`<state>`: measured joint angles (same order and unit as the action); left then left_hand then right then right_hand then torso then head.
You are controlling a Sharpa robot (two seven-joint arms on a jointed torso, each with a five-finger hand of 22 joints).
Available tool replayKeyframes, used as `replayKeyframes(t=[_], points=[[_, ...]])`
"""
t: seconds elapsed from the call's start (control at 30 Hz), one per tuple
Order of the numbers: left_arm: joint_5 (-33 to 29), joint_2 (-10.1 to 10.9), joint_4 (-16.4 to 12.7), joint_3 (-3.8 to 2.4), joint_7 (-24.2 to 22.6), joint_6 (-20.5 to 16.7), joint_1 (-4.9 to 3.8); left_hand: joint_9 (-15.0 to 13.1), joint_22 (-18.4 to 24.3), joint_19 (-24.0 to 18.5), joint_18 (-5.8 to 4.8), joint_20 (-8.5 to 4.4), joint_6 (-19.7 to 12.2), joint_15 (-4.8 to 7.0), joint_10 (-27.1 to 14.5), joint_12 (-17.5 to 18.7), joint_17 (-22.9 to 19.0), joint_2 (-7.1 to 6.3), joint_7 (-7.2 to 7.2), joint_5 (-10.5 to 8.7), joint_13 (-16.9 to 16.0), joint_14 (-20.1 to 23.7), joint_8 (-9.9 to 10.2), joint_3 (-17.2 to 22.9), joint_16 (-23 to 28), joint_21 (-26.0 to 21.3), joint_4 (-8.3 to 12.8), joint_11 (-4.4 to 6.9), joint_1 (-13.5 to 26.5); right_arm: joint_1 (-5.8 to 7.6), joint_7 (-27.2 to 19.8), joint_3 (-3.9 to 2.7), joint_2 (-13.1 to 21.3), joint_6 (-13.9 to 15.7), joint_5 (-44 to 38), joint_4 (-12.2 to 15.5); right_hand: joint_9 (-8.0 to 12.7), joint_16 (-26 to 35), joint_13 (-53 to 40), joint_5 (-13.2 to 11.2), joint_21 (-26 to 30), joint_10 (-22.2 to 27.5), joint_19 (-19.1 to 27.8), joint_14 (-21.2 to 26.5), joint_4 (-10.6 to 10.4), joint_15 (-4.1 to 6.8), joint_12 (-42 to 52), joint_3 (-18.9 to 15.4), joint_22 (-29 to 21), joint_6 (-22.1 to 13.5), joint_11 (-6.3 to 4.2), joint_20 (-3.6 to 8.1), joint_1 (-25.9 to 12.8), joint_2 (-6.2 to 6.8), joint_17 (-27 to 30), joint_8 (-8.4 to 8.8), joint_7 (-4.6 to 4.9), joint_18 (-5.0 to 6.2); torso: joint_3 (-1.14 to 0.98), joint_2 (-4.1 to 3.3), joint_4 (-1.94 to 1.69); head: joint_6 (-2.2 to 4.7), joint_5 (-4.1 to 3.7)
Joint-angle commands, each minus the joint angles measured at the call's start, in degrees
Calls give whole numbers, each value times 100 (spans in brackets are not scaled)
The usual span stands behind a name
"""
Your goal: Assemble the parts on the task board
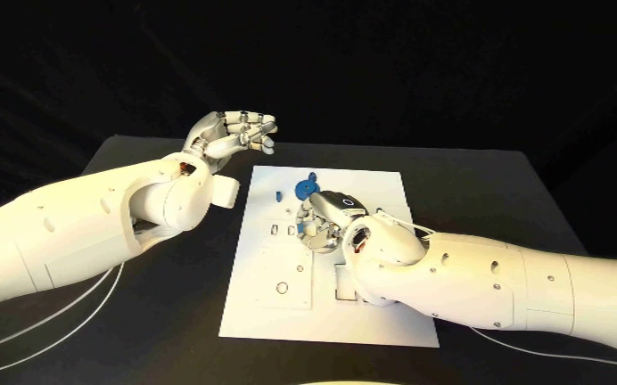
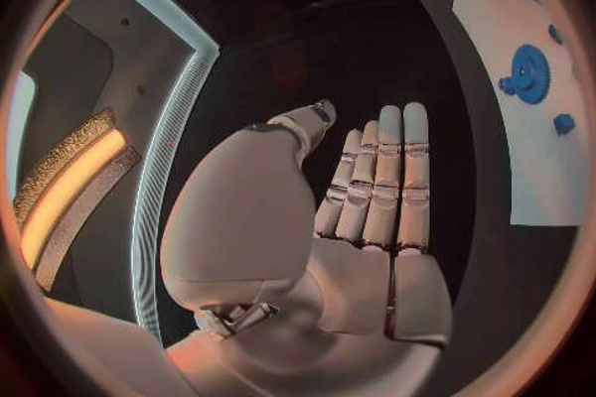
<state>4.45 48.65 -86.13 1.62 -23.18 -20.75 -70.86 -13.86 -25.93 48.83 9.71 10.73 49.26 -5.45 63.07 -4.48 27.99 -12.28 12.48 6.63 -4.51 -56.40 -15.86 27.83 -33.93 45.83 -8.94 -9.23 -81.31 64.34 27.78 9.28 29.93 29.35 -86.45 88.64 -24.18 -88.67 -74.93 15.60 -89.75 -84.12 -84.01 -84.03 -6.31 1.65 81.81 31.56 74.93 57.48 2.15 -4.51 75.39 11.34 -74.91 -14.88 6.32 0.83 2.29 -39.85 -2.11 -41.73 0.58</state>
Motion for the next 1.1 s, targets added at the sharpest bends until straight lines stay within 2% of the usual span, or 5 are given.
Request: replayKeyframes(t=[0.03,0.4,0.73,1.1], points=[[-13,-10,-4,-4,-18,86,-2,-6,-5,-44,70,14,-35,-4,-11,-34,7,6,50,-30,-6,32,-17,-6,-21,31,-23,10,35,-7,-6,0,-21,70,-126,-33,-161,29,-838,-4,-25,-61,-599,-490,28,47,0,-5,1507,52,-46,35,-32,-45,-1007,-72,0,-83,0,-5,-5,-3,-1],[-8,-24,16,-3,-8,101,-2,-14,-8,-54,74,15,-31,0,-6,-43,8,7,45,-27,-10,39,-27,-7,-32,40,-15,14,28,-16,-36,0,-72,58,-126,-122,-160,29,-827,-8,-25,-49,-599,-491,36,44,-18,-18,1507,16,-39,36,-114,18,-1010,-63,11,-83,1,-5,6,-19,6],[-3,-27,26,-2,10,122,-2,-14,-8,-54,74,15,-31,0,-6,-43,8,7,45,-27,-10,39,-27,-7,-32,40,-15,14,28,-30,-66,0,-85,56,-119,-138,-149,30,-825,-8,-25,-43,-599,-491,32,30,-25,-43,1507,-46,-20,27,-226,117,-1012,-37,32,-83,0,1,0,-41,4],[5,-14,26,-2,24,131,-2,-17,-10,-58,75,15,-35,1,-10,-44,7,8,43,-25,-10,45,-29,-4,-36,45,-7,15,18,-30,-73,2,-78,-15,-119,-136,-144,32,-819,-7,-25,-36,-599,-491,39,25,-34,-50,1507,-64,-15,24,-246,152,-1007,-27,39,-83,3,0,1,-48,11]])
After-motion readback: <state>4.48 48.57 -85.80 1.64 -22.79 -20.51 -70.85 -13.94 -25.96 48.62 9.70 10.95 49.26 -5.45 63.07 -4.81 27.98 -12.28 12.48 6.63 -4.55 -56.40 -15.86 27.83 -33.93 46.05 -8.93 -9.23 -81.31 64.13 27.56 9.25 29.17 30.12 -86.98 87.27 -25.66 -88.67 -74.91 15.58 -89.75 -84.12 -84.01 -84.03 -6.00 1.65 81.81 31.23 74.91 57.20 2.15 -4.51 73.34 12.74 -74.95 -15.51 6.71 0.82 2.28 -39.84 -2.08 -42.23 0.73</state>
